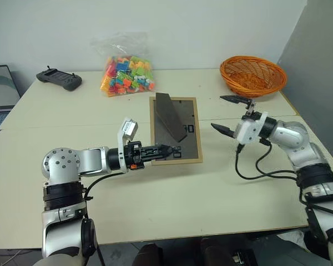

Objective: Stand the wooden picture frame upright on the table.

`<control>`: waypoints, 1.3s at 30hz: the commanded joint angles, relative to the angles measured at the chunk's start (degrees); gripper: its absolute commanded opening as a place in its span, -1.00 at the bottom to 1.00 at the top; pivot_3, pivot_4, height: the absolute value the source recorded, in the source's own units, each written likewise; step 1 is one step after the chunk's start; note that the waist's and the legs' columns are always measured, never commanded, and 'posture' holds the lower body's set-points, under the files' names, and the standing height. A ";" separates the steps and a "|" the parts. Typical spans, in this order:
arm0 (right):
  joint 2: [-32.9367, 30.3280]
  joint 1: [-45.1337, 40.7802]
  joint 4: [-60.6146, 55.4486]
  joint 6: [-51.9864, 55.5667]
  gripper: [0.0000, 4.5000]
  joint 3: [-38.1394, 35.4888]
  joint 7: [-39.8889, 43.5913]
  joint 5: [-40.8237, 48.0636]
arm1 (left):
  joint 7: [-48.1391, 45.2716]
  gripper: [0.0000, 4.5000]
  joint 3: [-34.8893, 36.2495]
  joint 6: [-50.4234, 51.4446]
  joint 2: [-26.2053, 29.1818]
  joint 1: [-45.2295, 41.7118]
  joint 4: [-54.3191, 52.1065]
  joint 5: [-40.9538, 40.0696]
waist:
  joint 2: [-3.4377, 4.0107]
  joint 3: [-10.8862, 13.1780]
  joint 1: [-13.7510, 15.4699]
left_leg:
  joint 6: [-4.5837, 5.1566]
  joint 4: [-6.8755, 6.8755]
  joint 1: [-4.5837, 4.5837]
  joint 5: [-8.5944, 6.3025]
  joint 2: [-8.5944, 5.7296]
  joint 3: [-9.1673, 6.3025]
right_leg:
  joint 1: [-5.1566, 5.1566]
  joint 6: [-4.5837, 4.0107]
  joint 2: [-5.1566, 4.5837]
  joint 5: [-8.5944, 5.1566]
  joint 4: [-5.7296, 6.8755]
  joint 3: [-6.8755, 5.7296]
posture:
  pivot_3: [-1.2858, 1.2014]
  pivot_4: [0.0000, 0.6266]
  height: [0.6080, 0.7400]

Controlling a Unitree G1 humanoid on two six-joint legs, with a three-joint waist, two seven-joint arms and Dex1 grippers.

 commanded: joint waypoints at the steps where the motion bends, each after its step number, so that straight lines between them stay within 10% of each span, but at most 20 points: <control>1: -7.18 -2.12 -11.31 46.93 0.99 -3.78 16.70 22.89 | 0.12 -0.43 1.77 0.21 1.98 1.21 -3.30 -2.23 | 0.04 0.03 0.56 | 0.01 0.01 -0.06 0.00 -0.01 -0.02 | 0.00 0.00 -0.04 0.00 -0.01 -0.03 | 0.03 -0.52 1.00; 8: -6.91 -8.03 -24.05 78.90 0.99 -9.54 13.36 40.26 | -1.84 -0.43 -1.80 -3.49 4.42 3.05 -5.07 0.38 | 0.11 0.06 1.57 | 0.28 -0.05 -0.11 -0.16 -0.12 -0.16 | -0.11 -0.02 -0.14 0.00 0.00 -0.14 | 0.03 -0.52 1.00; 21: 8.13 -5.28 -34.10 74.00 0.99 -3.96 2.82 35.67 | -4.87 -0.43 -6.02 -7.15 4.94 1.74 -5.29 2.62 | 0.02 0.01 1.70 | 0.10 -0.03 -0.21 -0.05 -0.16 -0.14 | -0.18 -0.01 -0.11 0.01 0.02 -0.10 | 0.03 -0.52 1.00; 34: 3.95 -4.84 -40.77 88.50 0.99 -9.34 5.54 48.86 | -6.62 -0.43 -6.83 -8.23 5.75 2.97 -6.14 3.59 | 0.03 0.02 1.64 | 0.28 -0.04 -0.21 -0.16 -0.15 -0.19 | -0.19 -0.01 -0.09 0.01 0.01 -0.13 | 0.03 -0.52 1.00; 39: 1.52 -2.23 -39.59 81.52 0.99 -7.27 4.08 41.55 | -7.14 -0.43 -7.07 -8.59 5.67 3.53 -6.46 3.98 | 0.03 0.02 1.50 | 0.33 -0.06 -0.19 -0.19 -0.14 -0.18 | -0.19 -0.01 -0.08 0.01 0.02 -0.13 | 0.03 -0.52 1.00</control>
